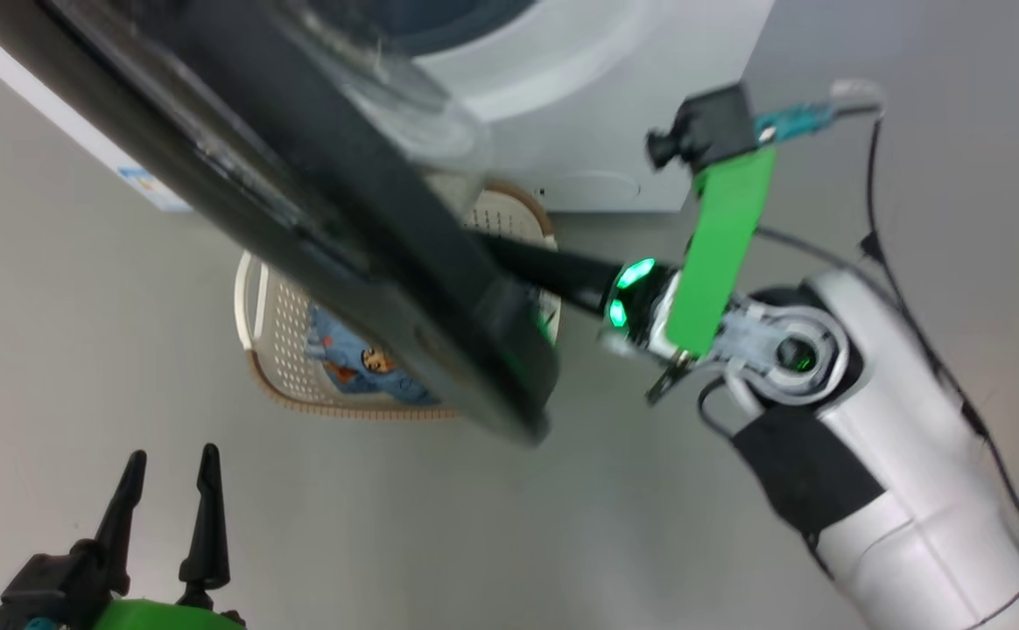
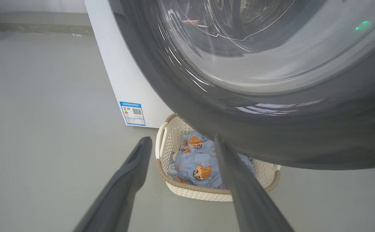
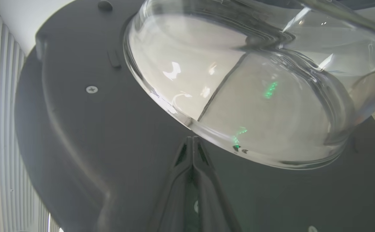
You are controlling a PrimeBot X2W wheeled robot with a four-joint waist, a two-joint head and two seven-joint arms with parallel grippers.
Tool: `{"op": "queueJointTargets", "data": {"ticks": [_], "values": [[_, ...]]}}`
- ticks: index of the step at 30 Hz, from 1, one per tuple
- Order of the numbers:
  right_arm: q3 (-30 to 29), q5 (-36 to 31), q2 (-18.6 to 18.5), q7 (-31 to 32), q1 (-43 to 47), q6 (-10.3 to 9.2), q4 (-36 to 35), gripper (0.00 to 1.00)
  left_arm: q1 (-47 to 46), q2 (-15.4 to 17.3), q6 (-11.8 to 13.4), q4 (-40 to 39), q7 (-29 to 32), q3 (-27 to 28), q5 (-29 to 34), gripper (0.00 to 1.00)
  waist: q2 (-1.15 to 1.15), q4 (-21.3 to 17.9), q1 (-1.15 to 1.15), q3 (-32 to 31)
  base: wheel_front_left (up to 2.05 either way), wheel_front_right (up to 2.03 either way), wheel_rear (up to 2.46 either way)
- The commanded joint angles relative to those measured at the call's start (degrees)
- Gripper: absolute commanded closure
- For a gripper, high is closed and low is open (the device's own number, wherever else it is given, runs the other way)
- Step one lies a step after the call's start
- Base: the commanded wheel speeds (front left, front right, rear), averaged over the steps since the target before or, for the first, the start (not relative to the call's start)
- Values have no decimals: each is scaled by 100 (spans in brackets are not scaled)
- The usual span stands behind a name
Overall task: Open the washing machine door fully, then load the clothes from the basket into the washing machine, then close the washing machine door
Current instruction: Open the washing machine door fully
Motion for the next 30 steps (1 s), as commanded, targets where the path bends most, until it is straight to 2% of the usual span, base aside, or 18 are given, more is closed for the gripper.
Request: {"op": "queueJointTargets", "data": {"ticks": [1,10,16,26,30], "values": [[208,-65,243,-42,248,20,-191,100,77,104,52,-121,-37,176,-54,0,0,-55,1,-411,0,0,0],[691,161,356,-501,966,20,-61,100,300,104,152,-64,-37,49,-214,0,0,54,1,-1133,0,0,0],[1330,543,361,-1243,1189,20,-51,100,415,104,179,-40,-37,-13,-266,0,0,99,1,-1510,0,0,0],[2146,765,362,-2302,1186,20,148,100,475,104,140,-47,-37,-110,-207,0,0,341,1,-1798,0,0,0],[2298,795,362,-2518,1164,20,232,100,495,104,131,-50,-37,-96,-193,0,0,423,1,-1844,0,0,0]]}}
